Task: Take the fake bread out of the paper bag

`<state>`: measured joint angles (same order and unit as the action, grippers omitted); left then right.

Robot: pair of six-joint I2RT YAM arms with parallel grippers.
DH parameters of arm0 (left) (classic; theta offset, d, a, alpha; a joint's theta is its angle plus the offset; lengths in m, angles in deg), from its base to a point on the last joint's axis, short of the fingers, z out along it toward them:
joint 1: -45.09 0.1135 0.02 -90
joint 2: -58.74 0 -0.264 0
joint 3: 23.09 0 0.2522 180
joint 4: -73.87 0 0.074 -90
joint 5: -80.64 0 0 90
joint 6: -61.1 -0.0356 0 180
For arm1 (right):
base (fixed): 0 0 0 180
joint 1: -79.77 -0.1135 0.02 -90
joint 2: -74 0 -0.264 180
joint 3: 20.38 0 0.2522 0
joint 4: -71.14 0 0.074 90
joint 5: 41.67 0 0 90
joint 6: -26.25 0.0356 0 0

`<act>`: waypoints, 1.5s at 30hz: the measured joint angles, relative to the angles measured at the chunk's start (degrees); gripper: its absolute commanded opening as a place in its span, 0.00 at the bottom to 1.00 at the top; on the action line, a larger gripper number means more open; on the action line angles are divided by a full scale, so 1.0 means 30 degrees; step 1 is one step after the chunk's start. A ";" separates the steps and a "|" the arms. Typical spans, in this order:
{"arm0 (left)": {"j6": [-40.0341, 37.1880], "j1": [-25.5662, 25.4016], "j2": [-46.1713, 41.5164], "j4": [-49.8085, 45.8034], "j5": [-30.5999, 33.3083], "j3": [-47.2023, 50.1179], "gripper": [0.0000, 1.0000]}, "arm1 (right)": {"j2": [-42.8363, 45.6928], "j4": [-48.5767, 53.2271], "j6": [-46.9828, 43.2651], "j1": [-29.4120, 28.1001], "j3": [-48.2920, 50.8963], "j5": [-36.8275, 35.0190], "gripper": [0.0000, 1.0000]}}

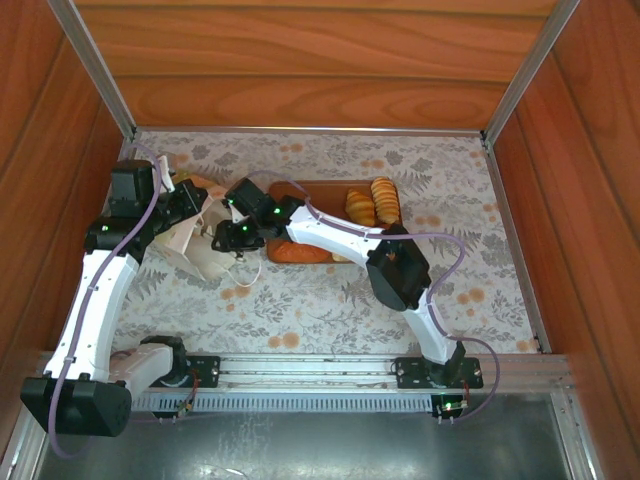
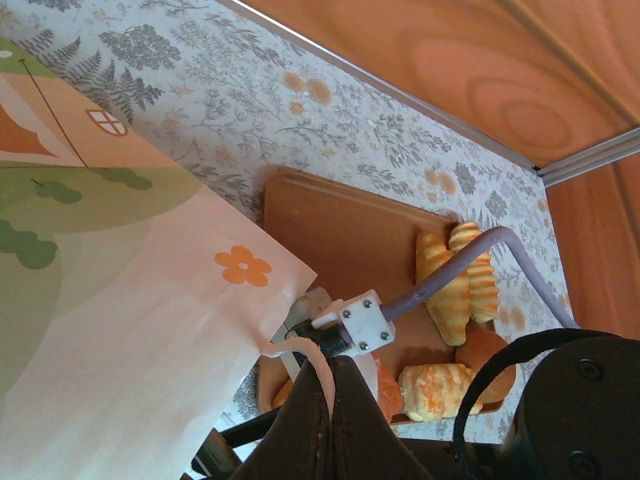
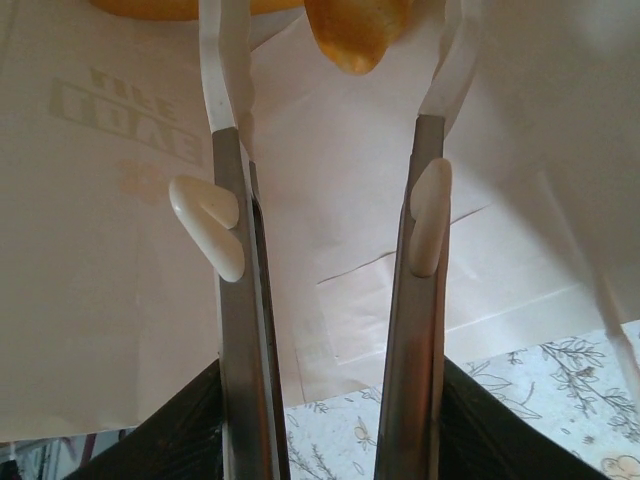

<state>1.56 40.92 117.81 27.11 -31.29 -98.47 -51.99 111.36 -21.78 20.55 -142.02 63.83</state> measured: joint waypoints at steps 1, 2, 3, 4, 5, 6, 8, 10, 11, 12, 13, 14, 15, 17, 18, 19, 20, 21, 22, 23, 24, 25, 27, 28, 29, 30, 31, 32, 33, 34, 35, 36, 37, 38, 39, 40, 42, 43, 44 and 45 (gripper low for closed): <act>0.0000 0.0000 0.0000 0.0000 0.0000 0.0000 0.00 | -0.0080 -0.0080 0.0117 0.0000 0.0000 0.0102 0.49; 0.0000 0.0000 0.0000 0.0000 -0.0007 0.0000 0.00 | -0.0182 -0.0153 0.0219 0.0000 -0.0007 0.0233 0.49; 0.0000 0.0000 0.0000 0.0000 -0.0007 0.0000 0.00 | -0.0328 -0.0204 0.0335 0.0000 -0.0080 0.0372 0.48; 0.0000 0.0000 0.0000 0.0000 -0.0007 0.0000 0.00 | -0.0561 -0.0240 0.0430 0.0000 -0.0211 0.0510 0.46; 0.0000 0.0000 0.0000 0.0000 -0.0007 0.0000 0.00 | -0.0765 -0.0291 0.0503 0.0000 -0.0299 0.0605 0.44; 0.0000 0.0000 0.0000 0.0000 -0.0007 0.0000 0.00 | -0.0947 -0.0364 0.0576 0.0000 -0.0364 0.0707 0.41; 0.0000 0.0000 0.0000 0.0000 0.0000 0.0000 0.00 | -0.1188 -0.0379 0.0670 0.0000 -0.0364 0.0838 0.34; 0.0000 0.0000 0.0000 0.0000 0.0007 0.0000 0.00 | -0.1202 -0.0313 0.0583 0.0000 -0.0364 0.0809 0.28; 0.0000 0.0000 0.0000 0.0000 0.0015 0.0000 0.00 | -0.1151 -0.0306 0.0561 0.0000 -0.0364 0.0758 0.28; 0.0000 0.0000 0.0000 0.0000 0.0029 0.0000 0.00 | -0.1064 -0.0270 0.0350 0.0000 -0.0350 0.0641 0.28; 0.0000 0.0000 0.0000 0.0000 0.0058 0.0000 0.00 | -0.0962 -0.0189 0.0219 0.0000 -0.0313 0.0488 0.27; 0.0000 0.0000 0.0000 0.0000 0.0080 0.0000 0.00 | -0.0816 0.0000 -0.0022 -0.0007 -0.0270 0.0270 0.26; -0.0007 0.0000 0.0000 0.0000 0.0117 0.0000 0.00 | -0.0605 0.0364 -0.0408 -0.0044 -0.0211 -0.0102 0.26; -0.0007 0.0000 0.0000 0.0000 0.0219 0.0000 0.00 | -0.0102 0.1290 -0.1384 -0.0270 -0.0197 -0.1042 0.26; 0.0000 0.0000 0.0000 0.0000 0.0248 0.0000 0.00 | 0.0219 0.1872 -0.1938 -0.0335 -0.0197 -0.1661 0.26; 0.0000 0.0000 0.0000 0.0000 0.0270 0.0000 0.00 | 0.0554 0.2521 -0.2528 -0.0430 -0.0204 -0.2280 0.26; 0.0000 0.0000 0.0000 0.0007 0.0291 0.0000 0.00 | 0.0852 0.3155 -0.3075 -0.0546 -0.0226 -0.2849 0.26; 0.0000 0.0000 0.0000 0.0000 0.0291 0.0000 0.00 | 0.1115 0.3920 -0.3636 -0.0699 -0.0328 -0.3497 0.26; 0.0000 0.0000 0.0000 0.0000 0.0299 0.0000 0.00 | 0.1311 0.4765 -0.4218 -0.0911 -0.0546 -0.4204 0.26; 0.0000 0.0000 0.0000 0.0000 0.0299 0.0000 0.00 | 0.1392 0.5574 -0.4743 -0.1071 -0.0845 -0.4809 0.28; 0.0000 0.0000 0.0000 0.0000 0.0299 0.0000 0.00 | 0.1399 0.6462 -0.5319 -0.1297 -0.1246 -0.5464 0.28; 0.0000 0.0000 0.0000 0.0000 0.0299 0.0000 0.00 | 0.1399 0.7329 -0.5916 -0.1523 -0.1654 -0.6135 0.28; 0.0000 0.0000 0.0007 0.0000 0.0299 0.0000 0.00 | 0.1370 0.9056 -0.7242 -0.1953 -0.2404 -0.7315 0.28; 0.0000 0.0000 0.0015 0.0000 0.0299 0.0000 0.00 | 0.1370 0.9872 -0.8072 -0.2222 -0.2725 -0.7919 0.28; 0.0000 0.0000 0.0022 0.0000 0.0299 0.0000 0.00 | 0.1370 1.0389 -0.8648 -0.2426 -0.2900 -0.8320 0.29; 0.0000 0.0000 0.0044 0.0000 0.0291 0.0000 0.00 | 0.1362 1.0965 -0.9340 -0.2652 -0.3045 -0.8808 0.30; 0.0000 0.0000 0.0073 0.0000 0.0284 0.0000 0.00 | 0.1319 1.1489 -0.9952 -0.2871 -0.3147 -0.9296 0.31; 0.0000 0.0000 0.0102 0.0000 0.0277 0.0000 0.00 | 0.1253 1.1934 -1.0397 -0.3031 -0.3213 -0.9683 0.32; 0.0000 0.0000 0.0131 0.0007 0.0270 0.0000 0.00 | 0.1137 1.2356 -1.0805 -0.3169 -0.3249 -0.9989 0.33; 0.0000 0.0000 0.0168 0.0007 0.0255 0.0000 0.00 | 0.1013 1.2699 -1.1183 -0.3286 -0.3249 -1.0185 0.34; 0.0000 0.0000 0.0189 0.0007 0.0233 0.0000 0.00 | 0.0918 1.2903 -1.1475 -0.3366 -0.3249 -1.0244 0.35; 0.0000 0.0000 0.0204 0.0007 0.0211 0.0000 0.00 | 0.0794 1.3056 -1.1744 -0.3402 -0.3249 -1.0244 0.36; 0.0000 0.0000 0.0211 0.0000 0.0189 0.0000 0.00 | 0.0707 1.3114 -1.1941 -0.3402 -0.3242 -1.0222 0.37; 0.0000 0.0000 0.0211 0.0007 0.0146 0.0000 0.00 | 0.0663 1.3100 -1.2072 -0.3388 -0.3242 -1.0207 0.38; 0.0000 0.0000 0.0219 0.0007 0.0073 0.0000 0.00 | 0.0656 1.3070 -1.2211 -0.3373 -0.3235 -1.0171 0.40; 0.0000 0.0000 0.0219 0.0000 -0.0029 0.0000 0.00 | 0.0656 1.3027 -1.2305 -0.3373 -0.3235 -1.0149 0.41; 0.0000 0.0000 0.0226 0.0007 -0.0226 0.0000 0.00 | 0.0678 1.2859 -1.2335 -0.3351 -0.3220 -1.0069 0.43; -0.0007 0.0000 0.0226 0.0007 -0.0313 0.0000 0.00 | 0.0678 1.2728 -1.2327 -0.3337 -0.3177 -0.9967 0.44; -0.0007 0.0000 0.0233 0.0007 -0.0393 0.0000 0.00 | 0.0699 1.2560 -1.2313 -0.3315 -0.3075 -0.9828 0.45; -0.0007 0.0000 0.0255 0.0007 -0.0495 0.0000 0.00 | 0.0758 1.2386 -1.2305 -0.3249 -0.2929 -0.9632 0.46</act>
<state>1.54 40.92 118.58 27.13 -32.78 -98.47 -49.72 148.52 -58.69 10.80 -150.80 34.94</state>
